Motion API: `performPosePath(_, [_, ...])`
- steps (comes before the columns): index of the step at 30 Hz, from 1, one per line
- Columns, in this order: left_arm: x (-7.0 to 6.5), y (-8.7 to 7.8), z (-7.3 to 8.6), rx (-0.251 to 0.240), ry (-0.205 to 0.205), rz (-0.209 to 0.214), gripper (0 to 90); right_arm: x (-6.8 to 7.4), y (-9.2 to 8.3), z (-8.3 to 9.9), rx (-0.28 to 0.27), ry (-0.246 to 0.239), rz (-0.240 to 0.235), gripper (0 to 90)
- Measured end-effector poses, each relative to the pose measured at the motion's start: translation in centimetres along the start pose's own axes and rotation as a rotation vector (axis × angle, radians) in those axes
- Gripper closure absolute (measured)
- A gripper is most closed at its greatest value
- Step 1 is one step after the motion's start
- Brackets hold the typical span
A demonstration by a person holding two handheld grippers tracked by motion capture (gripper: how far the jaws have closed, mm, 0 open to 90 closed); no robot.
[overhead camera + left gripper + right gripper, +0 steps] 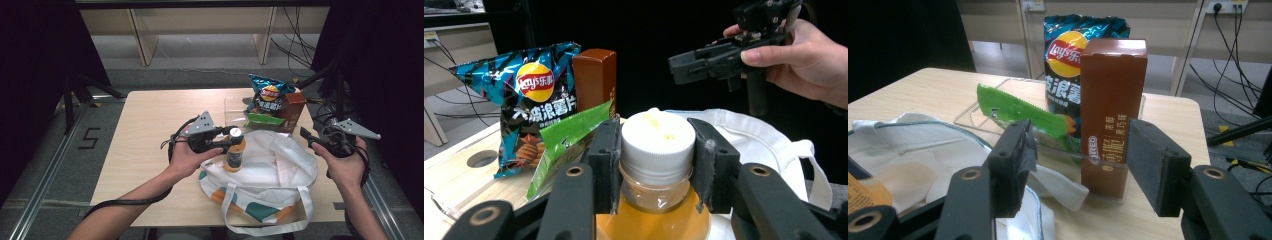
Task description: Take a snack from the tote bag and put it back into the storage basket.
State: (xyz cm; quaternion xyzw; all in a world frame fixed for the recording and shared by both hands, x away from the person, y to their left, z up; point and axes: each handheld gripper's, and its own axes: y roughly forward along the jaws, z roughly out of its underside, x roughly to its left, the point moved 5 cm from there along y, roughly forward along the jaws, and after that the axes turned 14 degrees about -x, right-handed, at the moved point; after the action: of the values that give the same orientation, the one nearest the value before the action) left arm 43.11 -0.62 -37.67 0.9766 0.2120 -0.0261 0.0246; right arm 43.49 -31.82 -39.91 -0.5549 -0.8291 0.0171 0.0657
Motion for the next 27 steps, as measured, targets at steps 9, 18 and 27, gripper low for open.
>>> performPosePath(9, [0.0, 0.3, -0.6, -0.010, 0.001, 0.008, 58.8, -0.1, -0.1, -0.1, 0.001, -0.013, -0.003, 45.3])
performPosePath(18, [0.1, 0.4, -1.3, -0.022, 0.002, 0.009, 58.8, 0.0, 0.0, 0.0, -0.003, 0.003, -0.004, 45.3])
performPosePath(27, [0.1, 0.7, -2.3, -0.030, 0.009, 0.017, 58.8, 0.0, -0.1, -0.1, 0.003, 0.004, -0.001, 45.3])
